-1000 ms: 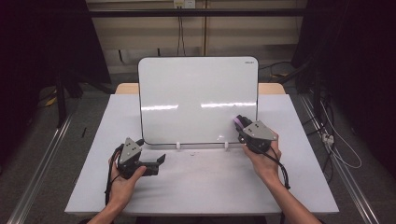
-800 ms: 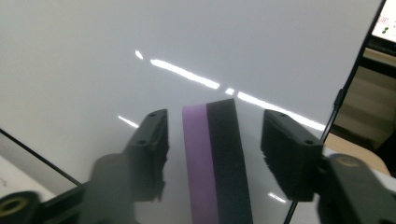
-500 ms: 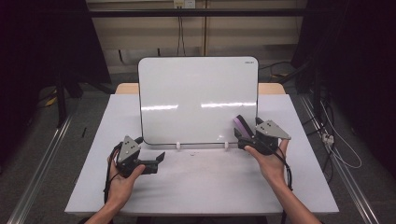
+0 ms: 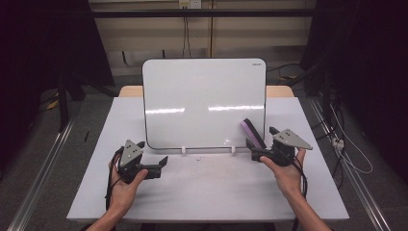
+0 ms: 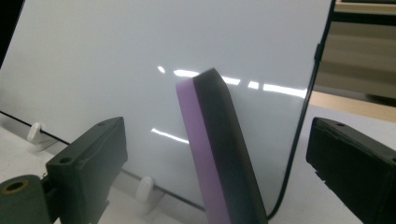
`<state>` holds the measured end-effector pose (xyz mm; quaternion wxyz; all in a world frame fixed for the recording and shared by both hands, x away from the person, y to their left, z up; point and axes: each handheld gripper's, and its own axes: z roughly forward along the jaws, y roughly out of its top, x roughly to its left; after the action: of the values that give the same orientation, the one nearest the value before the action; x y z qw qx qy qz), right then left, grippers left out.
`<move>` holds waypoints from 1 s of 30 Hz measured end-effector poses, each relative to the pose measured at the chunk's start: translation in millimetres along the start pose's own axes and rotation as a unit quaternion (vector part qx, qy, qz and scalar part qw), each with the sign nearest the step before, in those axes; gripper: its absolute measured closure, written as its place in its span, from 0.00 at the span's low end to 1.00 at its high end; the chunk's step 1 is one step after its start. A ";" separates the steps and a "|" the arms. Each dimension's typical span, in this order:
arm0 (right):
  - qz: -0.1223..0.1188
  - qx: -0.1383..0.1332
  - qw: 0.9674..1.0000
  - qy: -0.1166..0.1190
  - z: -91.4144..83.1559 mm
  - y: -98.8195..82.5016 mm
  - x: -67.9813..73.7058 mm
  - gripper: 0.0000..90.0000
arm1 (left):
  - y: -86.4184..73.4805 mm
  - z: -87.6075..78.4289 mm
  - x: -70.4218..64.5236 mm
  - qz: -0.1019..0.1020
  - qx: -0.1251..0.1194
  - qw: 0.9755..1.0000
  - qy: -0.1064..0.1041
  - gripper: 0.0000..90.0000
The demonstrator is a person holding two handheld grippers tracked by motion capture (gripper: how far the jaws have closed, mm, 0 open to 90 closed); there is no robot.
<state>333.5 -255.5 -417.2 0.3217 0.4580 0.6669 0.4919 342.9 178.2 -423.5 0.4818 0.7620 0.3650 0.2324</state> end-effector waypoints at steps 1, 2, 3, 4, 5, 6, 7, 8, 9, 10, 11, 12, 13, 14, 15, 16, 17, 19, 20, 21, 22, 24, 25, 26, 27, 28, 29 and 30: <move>0.001 0.002 1.000 -0.002 -2.2 -1.2 -0.7 0.06 | 1.0 -0.6 0.2 0.002 -0.001 1.000 -0.001 0.04; -0.002 0.000 1.000 -0.007 -4.9 -2.5 -1.5 0.07 | 1.9 -1.8 1.0 0.010 0.000 1.000 0.000 0.04; -0.003 -0.003 1.000 -0.008 -7.6 -3.5 -2.9 0.07 | 2.2 -2.7 1.0 0.009 0.000 1.000 0.002 0.05; 0.001 -0.004 1.000 -0.007 -9.8 -4.4 -4.4 0.07 | 1.9 -3.1 0.7 0.005 -0.002 1.000 0.003 0.05; 0.009 -0.002 1.000 -0.005 -12.6 -5.0 -6.1 0.06 | 1.1 -3.6 0.8 0.005 0.000 1.000 0.003 0.05; 0.016 -0.003 1.000 -0.003 -14.9 -6.0 -7.6 0.05 | -0.2 -4.1 1.1 0.006 0.003 1.000 0.002 0.05; 0.020 -0.002 1.000 -0.002 -17.6 -7.2 -8.7 0.05 | -2.2 -4.3 0.7 0.002 0.003 1.000 0.001 0.05; 0.019 -0.001 1.000 -0.003 -19.8 -8.9 -10.0 0.05 | -3.9 -5.1 0.9 0.002 0.007 1.000 0.003 0.05; 0.022 0.001 1.000 -0.005 -22.1 -10.9 -10.6 0.05 | -5.6 -5.9 0.8 -0.002 0.009 1.000 0.006 0.05; 0.025 0.001 1.000 -0.005 -24.5 -13.3 -11.1 0.05 | -6.8 -7.1 1.3 -0.004 0.011 1.000 0.008 0.05; 0.025 0.003 1.000 -0.007 -26.5 -15.8 -11.2 0.05 | -7.9 -8.6 1.6 -0.007 0.010 1.000 0.013 0.05; 0.023 0.006 1.000 -0.009 -28.4 -18.4 -11.2 0.05 | -8.8 -9.8 2.0 -0.002 0.010 1.000 0.018 0.05; 0.022 0.006 1.000 -0.012 -30.5 -21.0 -11.3 0.05 | -10.2 -10.5 1.4 -0.005 0.011 1.000 0.022 0.05; 0.022 0.006 1.000 -0.013 -32.3 -23.7 -11.9 0.05 | -11.4 -11.9 2.1 -0.001 0.011 1.000 0.023 0.05; 0.029 0.007 0.999 -0.014 -34.3 -26.2 -12.4 0.05 | -12.4 -13.4 2.9 -0.002 0.013 1.000 0.021 0.05; 0.030 0.007 0.999 -0.016 -36.4 -28.5 -13.5 0.05 | -13.4 -14.7 4.1 -0.002 0.013 1.000 0.021 0.05; 0.030 0.008 0.999 -0.024 -38.7 -30.3 -14.4 0.05 | -14.2 -15.8 5.3 -0.004 0.013 1.000 0.023 0.05; 0.030 0.011 0.999 -0.029 -44.3 -33.5 -16.9 0.06 | -15.1 -17.4 6.8 -0.020 0.010 0.999 0.026 0.05; 0.029 0.016 0.999 -0.033 -47.0 -35.1 -18.3 0.06 | -14.9 -18.5 8.7 -0.013 0.011 0.999 0.030 0.05; 0.027 0.018 0.999 -0.039 -49.5 -36.8 -19.8 0.06 | -15.0 -19.1 9.3 -0.016 0.008 0.999 0.031 0.05; 0.027 0.018 0.999 -0.040 -51.8 -38.6 -21.5 0.06 | -15.0 -19.8 10.4 -0.020 0.005 0.999 0.032 0.05; 0.033 0.022 0.998 -0.044 -56.9 -42.7 -24.3 0.07 | -15.0 -21.1 11.7 -0.030 0.003 0.999 0.031 0.05; 0.032 0.021 0.998 -0.049 -59.3 -45.1 -25.4 0.07 | -15.0 -22.3 12.2 -0.023 0.002 0.999 0.036 0.05; 0.035 0.020 0.998 -0.051 -61.7 -47.8 -26.6 0.07 | -15.3 -23.6 12.0 -0.020 0.002 0.999 0.039 0.05; 0.043 0.017 0.997 -0.053 -64.4 -50.5 -27.3 0.07 | -15.5 -24.1 12.0 -0.018 -0.001 0.999 0.039 0.05; 0.048 0.014 0.997 -0.055 -66.1 -53.1 -27.9 0.07 | -15.9 -24.3 11.8 -0.016 -0.002 0.999 0.038 0.05; 0.047 0.015 0.997 -0.055 -67.3 -54.2 -28.2 0.07 | -16.6 -24.3 11.9 -0.016 0.000 0.999 0.035 0.05; 0.045 0.012 0.997 -0.055 -67.7 -53.9 -28.4 0.07 | -17.3 -23.8 11.5 -0.025 0.001 0.999 0.030 0.05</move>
<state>268.7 -311.6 -448.1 0.3293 0.5178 0.6330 0.4719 327.5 205.3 -428.9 0.4754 0.7461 0.3983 0.2423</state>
